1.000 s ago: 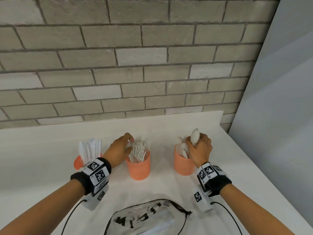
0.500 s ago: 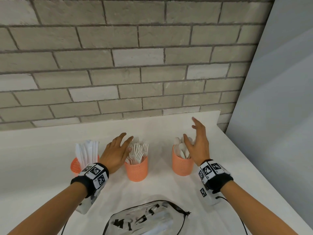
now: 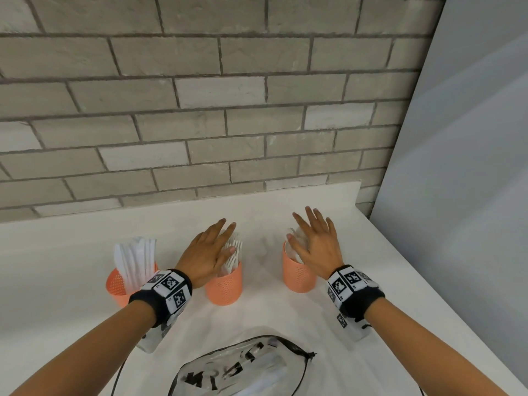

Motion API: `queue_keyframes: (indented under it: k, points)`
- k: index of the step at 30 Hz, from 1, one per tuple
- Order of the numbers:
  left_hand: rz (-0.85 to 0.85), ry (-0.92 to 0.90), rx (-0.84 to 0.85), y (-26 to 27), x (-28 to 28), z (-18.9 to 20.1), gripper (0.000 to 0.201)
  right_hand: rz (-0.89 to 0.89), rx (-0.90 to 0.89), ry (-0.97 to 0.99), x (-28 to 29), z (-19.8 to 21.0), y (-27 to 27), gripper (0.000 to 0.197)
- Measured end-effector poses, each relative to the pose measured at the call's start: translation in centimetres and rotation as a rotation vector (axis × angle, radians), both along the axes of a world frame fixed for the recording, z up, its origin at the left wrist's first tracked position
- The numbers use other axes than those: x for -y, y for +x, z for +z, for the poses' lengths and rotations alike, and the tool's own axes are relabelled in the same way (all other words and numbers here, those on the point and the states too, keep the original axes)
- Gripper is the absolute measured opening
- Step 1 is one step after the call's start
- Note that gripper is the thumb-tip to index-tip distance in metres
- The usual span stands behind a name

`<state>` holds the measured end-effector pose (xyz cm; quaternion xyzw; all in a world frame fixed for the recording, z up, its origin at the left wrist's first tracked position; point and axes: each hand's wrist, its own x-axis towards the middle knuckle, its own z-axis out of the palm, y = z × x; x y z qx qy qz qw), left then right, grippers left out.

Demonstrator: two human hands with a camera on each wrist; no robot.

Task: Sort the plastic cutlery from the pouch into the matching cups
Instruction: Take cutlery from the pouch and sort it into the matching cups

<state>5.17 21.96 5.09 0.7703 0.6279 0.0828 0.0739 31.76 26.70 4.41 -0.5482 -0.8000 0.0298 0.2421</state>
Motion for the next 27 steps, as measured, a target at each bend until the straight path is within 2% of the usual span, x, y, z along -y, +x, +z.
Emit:
queue_keyframes:
  k: [3, 7, 10, 12, 14, 16, 17, 19, 20, 21, 23, 24, 27]
  points:
    - [-0.013, -0.032, -0.038, -0.2, -0.2, 0.0, 0.117, 0.019, 0.139, -0.117, -0.5, -0.2, -0.1, 0.092]
    - [-0.003, -0.011, -0.064, -0.3, -0.8, -0.1, 0.117, -0.004, 0.226, -0.138, -0.9, -0.3, -0.6, 0.095]
    - [0.003, -0.030, -0.089, -0.1, -0.6, 0.2, 0.094, -0.011, 0.285, -0.148, -1.0, -0.1, -0.8, 0.096]
    - [0.020, -0.061, -0.104, 0.0, -0.2, 0.8, 0.075, -0.015, 0.307, -0.192, -0.6, 0.3, -0.8, 0.081]
    - [0.043, -0.076, -0.038, -0.1, 0.3, 1.8, 0.056, -0.007, 0.270, -0.199, 0.0, 0.8, -0.8, 0.067]
    - [0.049, -0.042, 0.097, -0.3, 0.9, 2.8, 0.050, 0.066, 0.141, -0.141, 1.1, 1.6, -1.1, 0.073]
    - [0.055, -0.025, 0.164, -0.5, 1.1, 3.2, 0.049, 0.131, 0.042, -0.139, 1.9, 2.2, -1.4, 0.070]
    - [0.072, 0.009, 0.254, -0.9, 1.9, 4.0, 0.042, 0.296, -0.152, -0.213, 3.9, 2.8, -2.3, 0.039]
    - [0.073, 0.032, 0.276, -1.0, 2.4, 4.4, 0.037, 0.352, -0.177, -0.262, 4.9, 2.9, -2.8, 0.023]
    - [0.063, 0.058, 0.300, -1.1, 3.1, 4.8, 0.032, 0.390, -0.146, -0.305, 6.0, 3.2, -3.2, 0.018]
    - [0.026, 0.089, 0.372, -1.1, 4.6, 5.4, 0.029, 0.459, -0.032, -0.422, 8.6, 3.6, -4.2, 0.033]
    - [0.014, 0.079, 0.412, -1.1, 5.6, 5.7, 0.029, 0.493, 0.020, -0.477, 9.8, 3.7, -4.6, 0.034]
    - [-0.017, 0.015, 0.509, -0.7, 8.7, 6.4, 0.028, 0.536, 0.168, -0.565, 12.5, 3.9, -5.5, 0.023]
